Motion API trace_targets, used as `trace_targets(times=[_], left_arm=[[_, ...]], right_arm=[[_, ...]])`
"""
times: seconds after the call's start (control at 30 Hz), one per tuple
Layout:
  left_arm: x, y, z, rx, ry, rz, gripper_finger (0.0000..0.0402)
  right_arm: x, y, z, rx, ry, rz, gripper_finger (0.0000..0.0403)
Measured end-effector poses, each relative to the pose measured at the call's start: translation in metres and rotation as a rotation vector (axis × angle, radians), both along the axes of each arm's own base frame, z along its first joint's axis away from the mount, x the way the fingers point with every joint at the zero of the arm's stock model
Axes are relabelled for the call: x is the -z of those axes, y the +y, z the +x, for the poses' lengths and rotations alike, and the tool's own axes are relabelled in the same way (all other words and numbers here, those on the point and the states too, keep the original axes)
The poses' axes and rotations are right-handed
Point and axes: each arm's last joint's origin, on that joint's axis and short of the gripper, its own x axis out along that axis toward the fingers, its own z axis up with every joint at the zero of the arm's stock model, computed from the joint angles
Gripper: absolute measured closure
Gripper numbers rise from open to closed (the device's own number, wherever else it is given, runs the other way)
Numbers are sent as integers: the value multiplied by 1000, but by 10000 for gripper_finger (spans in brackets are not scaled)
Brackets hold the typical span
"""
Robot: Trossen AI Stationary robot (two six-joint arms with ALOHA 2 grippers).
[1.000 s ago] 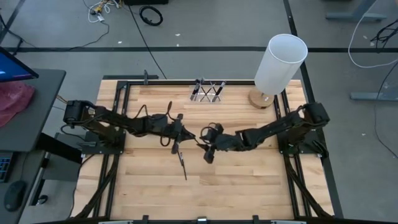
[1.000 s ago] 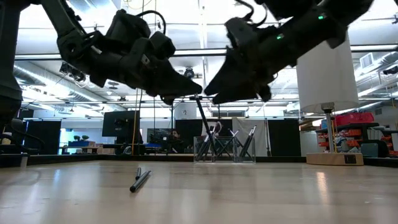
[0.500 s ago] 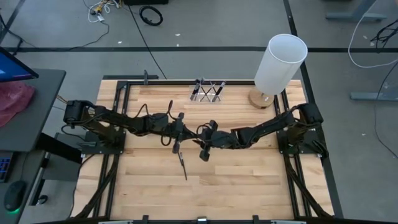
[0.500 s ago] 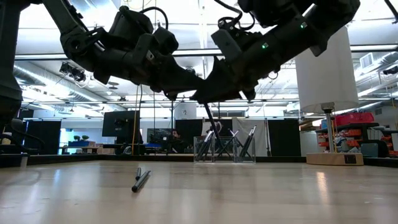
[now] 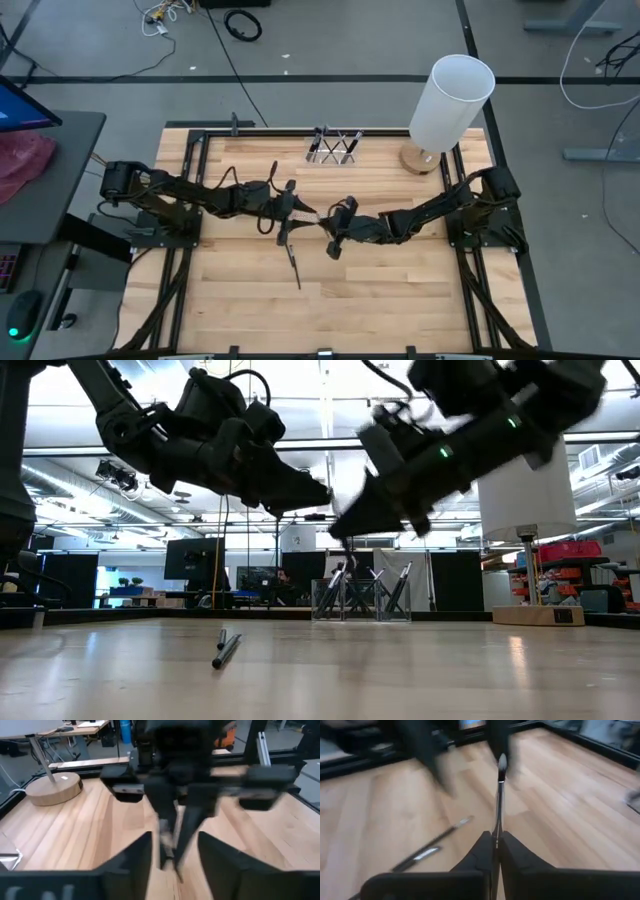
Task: Pick & Place Makeup Supplies
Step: Put the black makeup brush into the transparent organizer
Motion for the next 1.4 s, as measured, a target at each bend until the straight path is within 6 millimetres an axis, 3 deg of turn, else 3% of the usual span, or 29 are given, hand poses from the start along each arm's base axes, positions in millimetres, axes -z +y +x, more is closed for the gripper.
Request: trace_targets(times=[0.13, 0.27, 0.5, 0.7, 0.83, 1.0, 1.23, 1.4], left_arm=[[-7, 0, -6, -6, 18, -23, 181], [-8, -1, -9, -23, 32, -63, 156], [18, -15, -27, -159, 25, -70, 174], [31, -27, -52, -149, -91, -108, 195], [35, -30, -60, -136, -111, -132, 204], [35, -32, -61, -127, -120, -129, 207], [33, -31, -61, -123, -138, -111, 207], [33, -32, -61, -123, -135, -111, 207]], right_arm=[[14, -12, -18, 124, -137, 19, 392], [10, -33, -27, 224, -306, 7, 392], [-18, -98, -15, 392, -416, -132, 392], [-42, -164, -7, 554, -379, -225, 392], [-45, -197, -12, 615, -360, -192, 392], [-23, -218, -12, 632, -388, -77, 392], [21, -221, -3, 635, -382, 37, 392], [33, -225, 9, 578, -391, 90, 386]])
